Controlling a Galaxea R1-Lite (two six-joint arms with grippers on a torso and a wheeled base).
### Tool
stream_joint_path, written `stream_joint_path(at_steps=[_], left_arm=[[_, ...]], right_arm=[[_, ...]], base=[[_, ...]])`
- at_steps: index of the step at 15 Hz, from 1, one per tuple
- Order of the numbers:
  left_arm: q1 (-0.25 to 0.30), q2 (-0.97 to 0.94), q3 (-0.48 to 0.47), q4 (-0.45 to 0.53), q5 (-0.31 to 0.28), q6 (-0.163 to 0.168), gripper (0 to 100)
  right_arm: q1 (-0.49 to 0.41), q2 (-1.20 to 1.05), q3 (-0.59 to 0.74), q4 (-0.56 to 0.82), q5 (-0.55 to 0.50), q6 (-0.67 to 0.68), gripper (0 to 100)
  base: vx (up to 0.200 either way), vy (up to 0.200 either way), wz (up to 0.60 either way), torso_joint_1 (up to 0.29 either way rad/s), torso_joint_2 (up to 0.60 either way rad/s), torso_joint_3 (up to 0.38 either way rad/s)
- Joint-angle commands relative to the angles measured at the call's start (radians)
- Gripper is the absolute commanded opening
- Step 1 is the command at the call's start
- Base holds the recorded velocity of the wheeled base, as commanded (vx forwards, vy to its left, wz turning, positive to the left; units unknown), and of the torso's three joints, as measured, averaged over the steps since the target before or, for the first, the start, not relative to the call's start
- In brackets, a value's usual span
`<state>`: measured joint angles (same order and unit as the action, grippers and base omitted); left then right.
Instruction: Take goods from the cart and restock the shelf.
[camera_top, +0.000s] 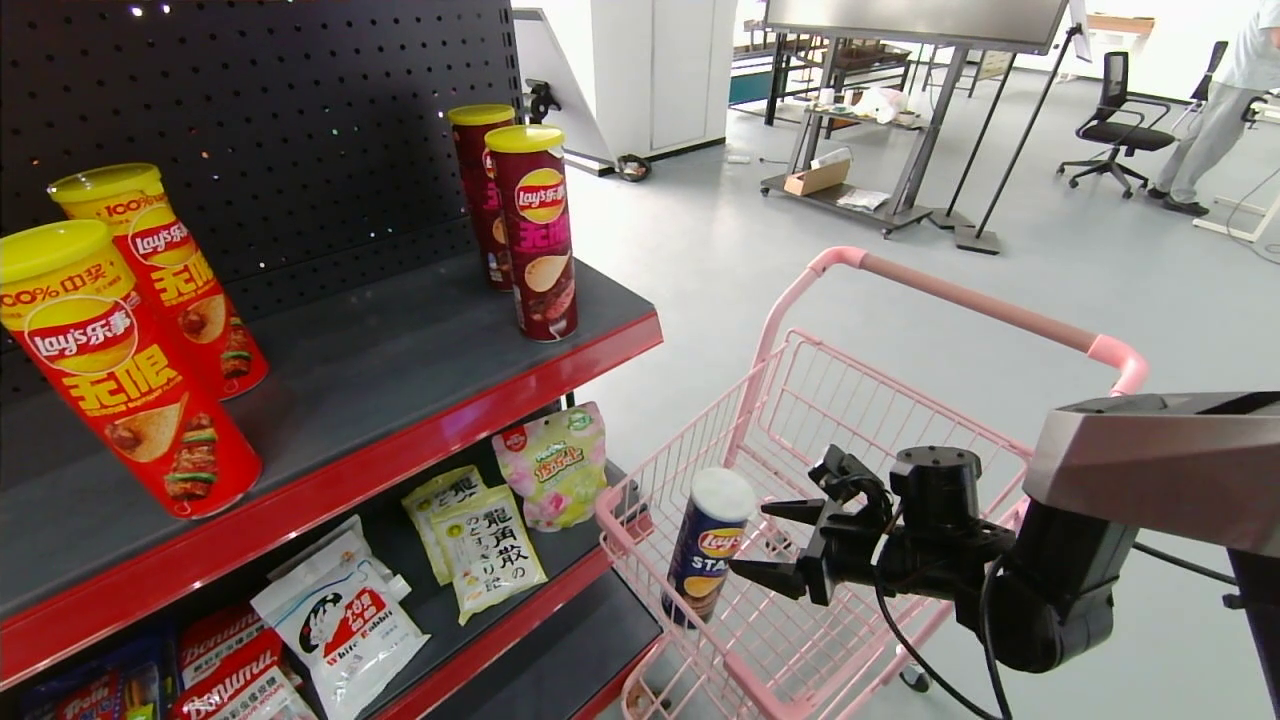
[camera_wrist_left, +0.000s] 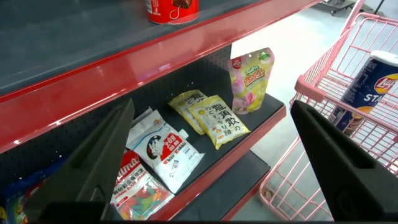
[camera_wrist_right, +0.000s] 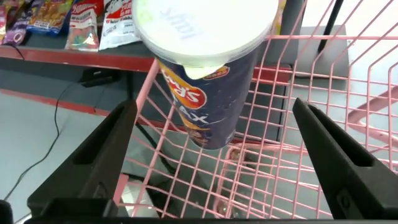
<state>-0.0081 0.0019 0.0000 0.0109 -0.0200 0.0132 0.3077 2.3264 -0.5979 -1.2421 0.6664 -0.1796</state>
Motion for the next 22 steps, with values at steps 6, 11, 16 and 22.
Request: stream_joint_path(at_steps=[6, 11, 16, 22], left_arm=[[0.0, 0.0, 0.0, 0.0, 0.0, 0.001, 100], [0.0, 0.0, 0.0, 0.0, 0.0, 0.001, 100], [0.0, 0.0, 0.0, 0.0, 0.0, 0.002, 100], [0.0, 0.0, 0.0, 0.0, 0.0, 0.01, 100]], right_arm=[[0.007, 0.044, -0.068, 0.0, 0.002, 0.005, 100], [0.025, 0.067, -0.129, 0.0, 0.013, 0.008, 100], [0.057, 0.099, -0.191, 0.0, 0.012, 0.014, 100], [0.062, 0.116, -0.215, 0.0, 0.01, 0.02, 100]], base=[[0.0, 0.0, 0.0, 0.0, 0.0, 0.0], [0.0, 0.0, 0.0, 0.0, 0.0, 0.0], [0.0, 0.0, 0.0, 0.0, 0.0, 0.0], [0.0, 0.0, 0.0, 0.0, 0.0, 0.0]])
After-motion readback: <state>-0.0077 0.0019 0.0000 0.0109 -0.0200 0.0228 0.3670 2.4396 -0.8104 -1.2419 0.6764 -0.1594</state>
